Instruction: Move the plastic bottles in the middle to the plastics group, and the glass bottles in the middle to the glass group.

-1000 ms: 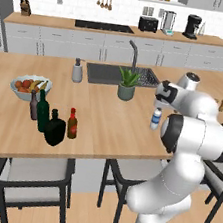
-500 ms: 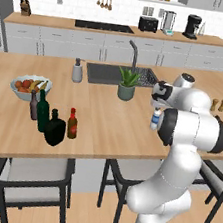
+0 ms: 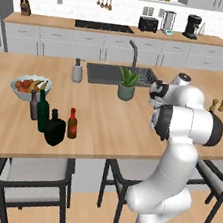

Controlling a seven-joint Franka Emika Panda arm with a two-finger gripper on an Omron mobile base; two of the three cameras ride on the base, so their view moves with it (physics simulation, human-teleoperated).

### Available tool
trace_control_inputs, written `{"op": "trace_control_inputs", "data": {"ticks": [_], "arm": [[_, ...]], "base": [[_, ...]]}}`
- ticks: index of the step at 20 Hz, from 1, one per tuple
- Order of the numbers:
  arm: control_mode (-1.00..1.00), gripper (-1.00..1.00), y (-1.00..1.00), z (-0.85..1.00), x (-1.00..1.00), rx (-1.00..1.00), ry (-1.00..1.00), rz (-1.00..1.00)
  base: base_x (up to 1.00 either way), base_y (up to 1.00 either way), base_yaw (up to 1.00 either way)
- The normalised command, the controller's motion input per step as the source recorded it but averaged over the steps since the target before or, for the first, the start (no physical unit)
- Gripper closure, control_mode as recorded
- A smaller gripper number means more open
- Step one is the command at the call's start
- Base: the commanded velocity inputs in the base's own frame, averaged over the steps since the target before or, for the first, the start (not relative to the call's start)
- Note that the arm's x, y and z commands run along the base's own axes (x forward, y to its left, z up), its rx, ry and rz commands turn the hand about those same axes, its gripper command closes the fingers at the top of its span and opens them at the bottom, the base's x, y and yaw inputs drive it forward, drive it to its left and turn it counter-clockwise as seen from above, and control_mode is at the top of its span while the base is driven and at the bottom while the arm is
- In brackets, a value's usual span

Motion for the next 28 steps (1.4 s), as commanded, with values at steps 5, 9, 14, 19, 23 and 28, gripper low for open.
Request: {"op": "trace_control_inputs", "data": {"ticks": [5, 9, 14, 19, 23, 28], "arm": [[-1.00, -1.00, 0.00, -0.17, 0.19, 0.00, 0.00, 0.00], [-1.00, -1.00, 0.00, -0.10, 0.03, 0.00, 0.00, 0.00], [-1.00, -1.00, 0.00, -0.15, 0.02, 0.00, 0.00, 0.00], [-1.00, -1.00, 0.04, -0.12, 0.12, 0.00, 0.00, 0.02], [-1.00, -1.00, 0.01, -0.12, 0.13, 0.00, 0.00, 0.03], [-1.00, -1.00, 0.00, -0.09, 0.13, 0.00, 0.00, 0.02]], "base": [[0.00, 0.00, 0.00], [0.00, 0.00, 0.00], [0.00, 0.00, 0.00], [0.00, 0.00, 0.00], [0.00, 0.00, 0.00], [0.00, 0.00, 0.00]]}}
